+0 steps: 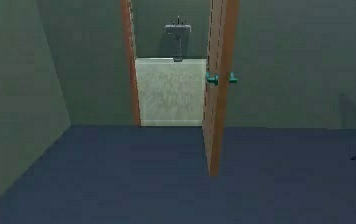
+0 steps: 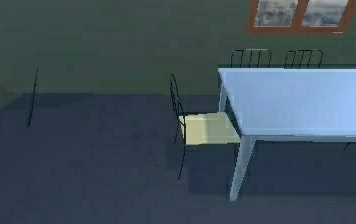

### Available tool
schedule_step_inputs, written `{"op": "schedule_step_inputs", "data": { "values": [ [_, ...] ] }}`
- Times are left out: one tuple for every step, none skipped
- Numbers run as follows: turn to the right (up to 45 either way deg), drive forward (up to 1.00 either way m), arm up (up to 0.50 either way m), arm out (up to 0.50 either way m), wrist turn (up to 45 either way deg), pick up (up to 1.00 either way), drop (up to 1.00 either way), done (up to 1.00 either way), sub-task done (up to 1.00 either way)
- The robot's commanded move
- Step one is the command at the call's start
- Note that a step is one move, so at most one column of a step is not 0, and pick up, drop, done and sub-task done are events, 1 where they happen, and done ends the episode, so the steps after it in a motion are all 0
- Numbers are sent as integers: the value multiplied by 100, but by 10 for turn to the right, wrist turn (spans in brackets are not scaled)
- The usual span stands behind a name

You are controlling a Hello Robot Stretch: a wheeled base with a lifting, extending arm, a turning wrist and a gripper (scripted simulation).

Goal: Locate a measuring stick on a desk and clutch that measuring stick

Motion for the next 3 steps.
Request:
{"op": "schedule_step_inputs", "data": {
  "values": [
    [-30, 0, 0, 0, 0, 0, 0, 0, 0],
    [0, 100, 0, 0, 0, 0, 0, 0, 0],
    [-30, 0, 0, 0, 0, 0, 0, 0, 0]
  ]
}}
